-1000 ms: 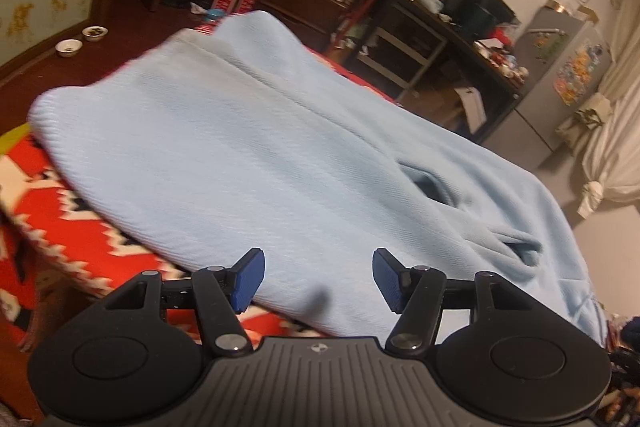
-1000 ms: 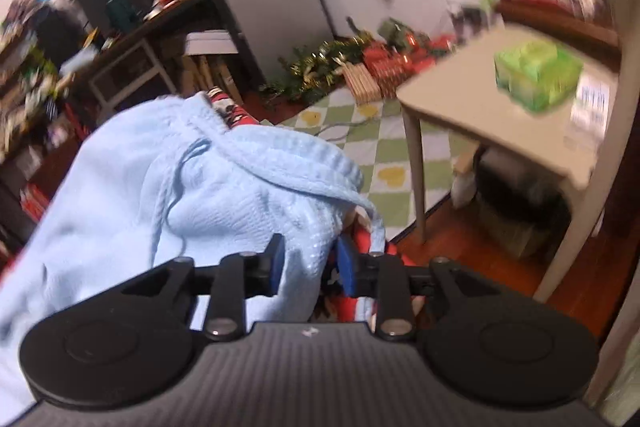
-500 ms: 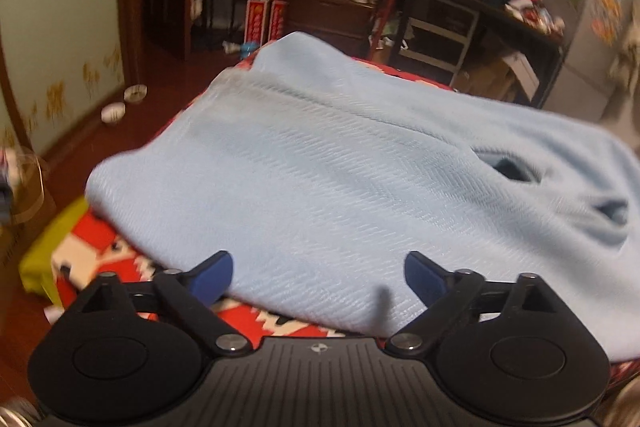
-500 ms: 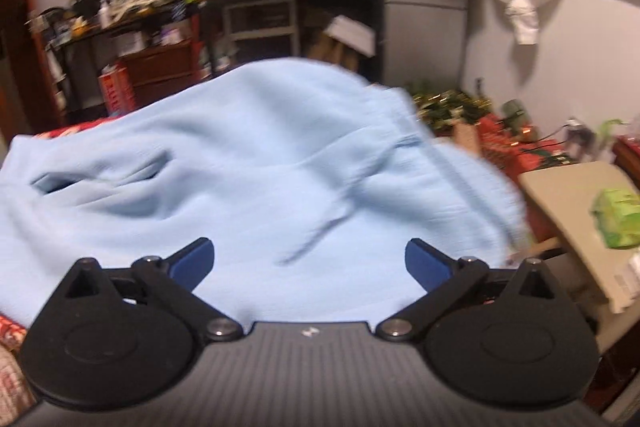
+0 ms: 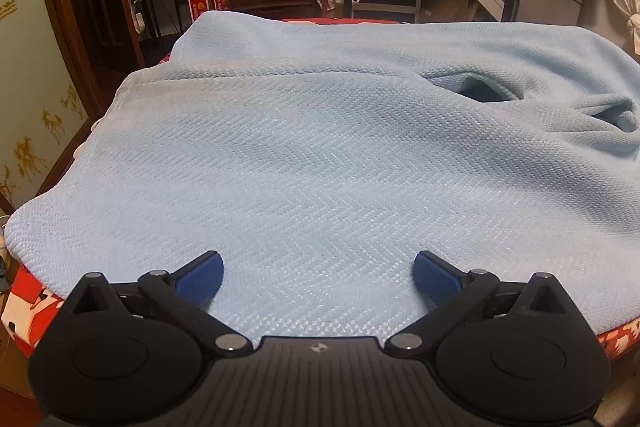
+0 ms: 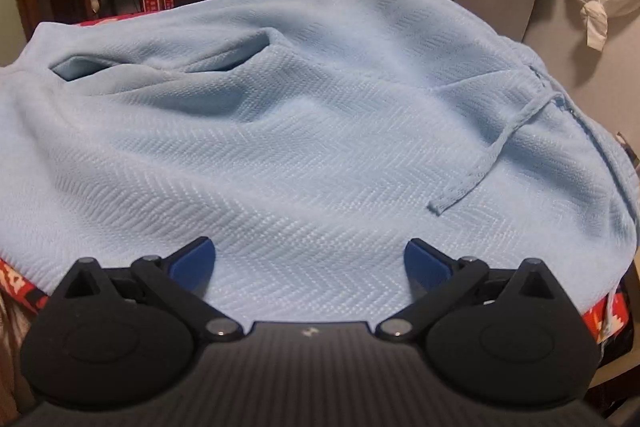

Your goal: Fold clothes

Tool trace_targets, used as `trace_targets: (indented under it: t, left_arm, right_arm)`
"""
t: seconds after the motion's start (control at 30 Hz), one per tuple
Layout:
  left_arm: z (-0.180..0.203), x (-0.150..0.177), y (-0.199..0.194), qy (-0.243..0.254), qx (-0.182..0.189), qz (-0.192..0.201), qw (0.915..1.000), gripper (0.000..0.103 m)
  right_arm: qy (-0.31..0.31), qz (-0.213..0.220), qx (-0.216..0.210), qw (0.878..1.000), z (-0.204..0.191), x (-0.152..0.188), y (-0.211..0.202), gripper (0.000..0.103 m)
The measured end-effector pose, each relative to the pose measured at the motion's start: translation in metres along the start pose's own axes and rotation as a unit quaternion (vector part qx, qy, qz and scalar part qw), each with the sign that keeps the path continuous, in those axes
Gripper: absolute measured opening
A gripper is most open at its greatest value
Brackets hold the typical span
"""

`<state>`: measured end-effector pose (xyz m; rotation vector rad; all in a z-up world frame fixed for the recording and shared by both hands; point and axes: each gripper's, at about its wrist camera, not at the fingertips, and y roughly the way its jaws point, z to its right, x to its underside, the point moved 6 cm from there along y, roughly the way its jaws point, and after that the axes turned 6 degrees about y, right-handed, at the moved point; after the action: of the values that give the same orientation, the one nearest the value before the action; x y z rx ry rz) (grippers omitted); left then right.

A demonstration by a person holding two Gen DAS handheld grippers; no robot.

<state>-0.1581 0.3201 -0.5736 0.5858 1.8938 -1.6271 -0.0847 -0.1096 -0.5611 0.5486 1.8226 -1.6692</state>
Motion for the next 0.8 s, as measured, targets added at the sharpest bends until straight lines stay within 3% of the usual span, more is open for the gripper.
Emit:
trace_targets:
  t: [0.27,0.43,0.6,0.8]
  left_arm:
    - [0.0,-0.008,0.004,-0.011,-0.005,-0.039,0.9992,0.103]
    - [0.0,-0.014,0.008,-0.019,-0.007,-0.073,0.9971,0.103]
    - [0.0,-0.017,0.01,-0.024,-0.012,-0.08,0.9965,0.103]
    - [0.0,-0.02,0.013,-0.029,-0.018,-0.086,0.9957,0.103]
  right_arm:
    - [0.025,-0.041,-0.004,0.999,0.007,-0.01,0.012,0.103]
    - [0.046,-0.086,0.015,0.995,0.006,-0.019,0.019,0.103]
    - [0.058,-0.124,0.026,0.99,0.007,-0.027,0.029,0.103]
    - [0.072,-0.12,0.048,0.989,0.004,-0.029,0.034,0.103]
